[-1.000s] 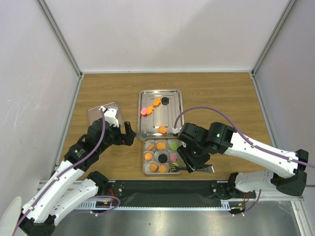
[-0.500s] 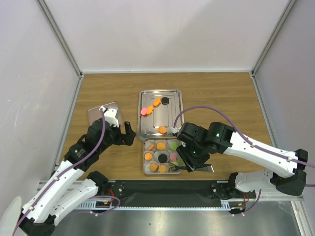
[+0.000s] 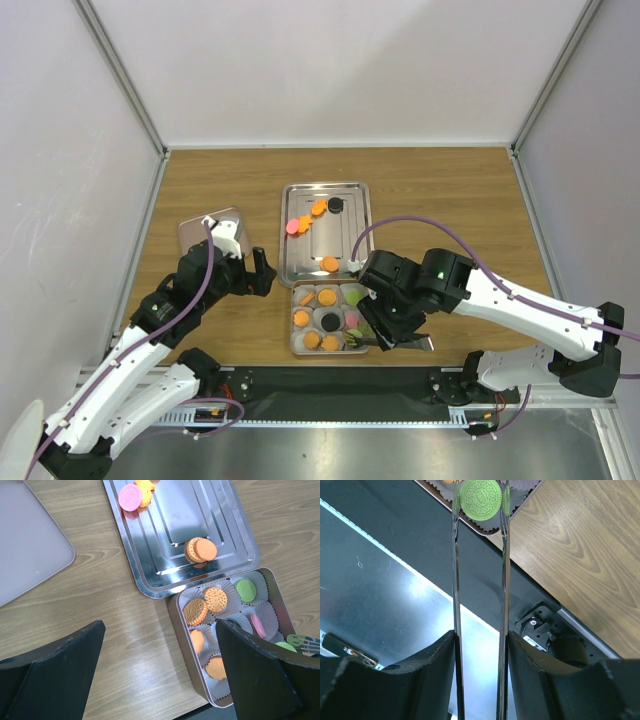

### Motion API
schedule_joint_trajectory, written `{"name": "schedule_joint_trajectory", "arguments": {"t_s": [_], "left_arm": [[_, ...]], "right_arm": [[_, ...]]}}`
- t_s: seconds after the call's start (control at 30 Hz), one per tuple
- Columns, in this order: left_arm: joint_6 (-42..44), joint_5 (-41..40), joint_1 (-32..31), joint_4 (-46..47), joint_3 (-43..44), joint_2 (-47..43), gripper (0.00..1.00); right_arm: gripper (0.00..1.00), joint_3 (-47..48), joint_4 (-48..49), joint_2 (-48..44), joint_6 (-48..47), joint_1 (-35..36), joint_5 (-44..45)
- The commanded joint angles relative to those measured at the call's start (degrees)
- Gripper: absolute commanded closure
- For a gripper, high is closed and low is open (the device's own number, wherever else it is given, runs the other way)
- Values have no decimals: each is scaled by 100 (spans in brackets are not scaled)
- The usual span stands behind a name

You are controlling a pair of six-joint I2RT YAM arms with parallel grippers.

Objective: Pack the cookies

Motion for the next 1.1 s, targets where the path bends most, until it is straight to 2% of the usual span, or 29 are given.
{"name": "schedule_joint_trajectory", "arguments": {"t_s": [0.0,0.3,0.8,0.93,1.07], "left_arm": [[66,50,23,174,59,1,0],[66,50,32,174,59,-8,0],[66,50,23,174,59,-16,0],[74,59,23,174,59,-16,0],[66,68,23,191,59,-25,0]], "right_arm": [[50,197,-576,-12,4,45,65],[48,135,-558,-29,12,54,100],[51,346,-427,-65,30,19,214],[54,627,-391,-47,-92,-156,232],[53,821,-155,23,-390,-718,284]]}}
